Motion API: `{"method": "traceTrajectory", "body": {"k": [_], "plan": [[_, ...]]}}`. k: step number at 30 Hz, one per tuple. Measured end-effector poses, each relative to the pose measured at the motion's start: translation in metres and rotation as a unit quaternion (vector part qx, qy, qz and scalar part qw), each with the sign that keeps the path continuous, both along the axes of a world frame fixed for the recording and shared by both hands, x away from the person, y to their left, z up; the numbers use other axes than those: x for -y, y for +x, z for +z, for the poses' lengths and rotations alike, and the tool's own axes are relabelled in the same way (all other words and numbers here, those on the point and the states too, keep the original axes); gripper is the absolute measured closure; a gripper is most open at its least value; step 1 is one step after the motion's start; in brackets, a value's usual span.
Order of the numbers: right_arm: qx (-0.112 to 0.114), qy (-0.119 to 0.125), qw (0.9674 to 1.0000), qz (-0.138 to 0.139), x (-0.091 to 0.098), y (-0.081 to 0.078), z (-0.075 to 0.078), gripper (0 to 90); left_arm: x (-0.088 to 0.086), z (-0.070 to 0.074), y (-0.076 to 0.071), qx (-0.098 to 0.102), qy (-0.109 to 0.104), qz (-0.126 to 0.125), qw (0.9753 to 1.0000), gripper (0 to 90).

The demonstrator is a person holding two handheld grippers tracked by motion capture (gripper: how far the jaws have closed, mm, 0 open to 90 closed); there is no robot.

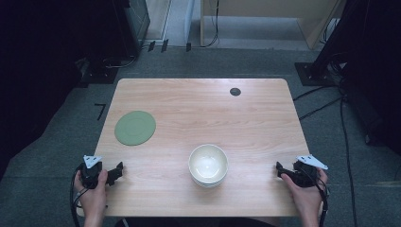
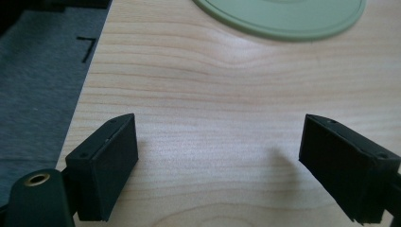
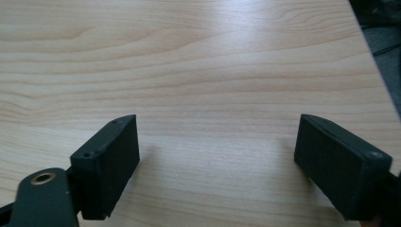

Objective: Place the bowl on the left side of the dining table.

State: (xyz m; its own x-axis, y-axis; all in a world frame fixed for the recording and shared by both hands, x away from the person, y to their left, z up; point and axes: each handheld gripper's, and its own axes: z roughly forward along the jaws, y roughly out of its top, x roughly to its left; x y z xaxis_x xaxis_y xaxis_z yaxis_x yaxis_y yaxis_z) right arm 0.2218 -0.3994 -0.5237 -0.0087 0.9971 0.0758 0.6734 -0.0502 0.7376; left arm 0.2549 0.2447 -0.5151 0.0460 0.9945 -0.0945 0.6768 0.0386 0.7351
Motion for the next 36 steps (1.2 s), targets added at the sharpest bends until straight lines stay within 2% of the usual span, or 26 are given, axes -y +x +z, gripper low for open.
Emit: {"method": "traceTrajectory", "body": {"k": [1,2,3,5,10,18,22,24,26,31,36], "plan": [[0.001,0.004,1.0000,-0.001,0.000,0.000,0.001,14.7,0.000,0.000,0.000,0.000,0.000,0.000,1.0000,12.2],[0.001,0.004,1.0000,-0.001,0.000,0.000,0.001,14.7,-0.003,0.001,0.000,0.002,-0.018,0.005,0.9998,12.2],[0.008,-0.002,1.0000,-0.005,-0.004,0.001,0.004,14.6,-0.003,0.001,0.001,0.006,-0.022,0.013,0.9997,12.2],[0.018,-0.005,0.9998,-0.005,-0.008,0.002,0.008,14.6,-0.003,0.001,0.001,0.009,-0.016,0.016,0.9997,12.3],[0.042,0.011,0.9991,-0.002,-0.018,0.000,0.021,14.6,0.005,0.008,-0.002,0.024,-0.007,0.009,0.9997,12.2],[0.046,0.018,0.9986,0.019,-0.037,0.001,0.035,14.5,0.015,0.015,-0.003,0.030,-0.006,-0.012,0.9995,12.3],[0.051,0.030,0.9980,0.022,-0.045,0.001,0.040,14.5,0.018,0.018,-0.004,0.030,-0.011,-0.015,0.9994,12.3],[0.051,0.027,0.9980,0.028,-0.049,0.001,0.042,14.5,0.019,0.020,-0.005,0.031,-0.010,-0.017,0.9993,12.3],[0.051,0.028,0.9978,0.033,-0.051,0.003,0.044,14.5,0.019,0.023,-0.004,0.031,-0.022,-0.019,0.9991,12.3],[0.056,0.040,0.9969,0.038,-0.053,0.007,0.051,14.5,0.026,0.029,-0.002,0.037,-0.019,-0.024,0.9989,12.3],[0.066,0.038,0.9961,0.044,-0.060,0.014,0.061,14.5,0.031,0.037,0.003,0.034,-0.029,-0.027,0.9986,12.3]]}}
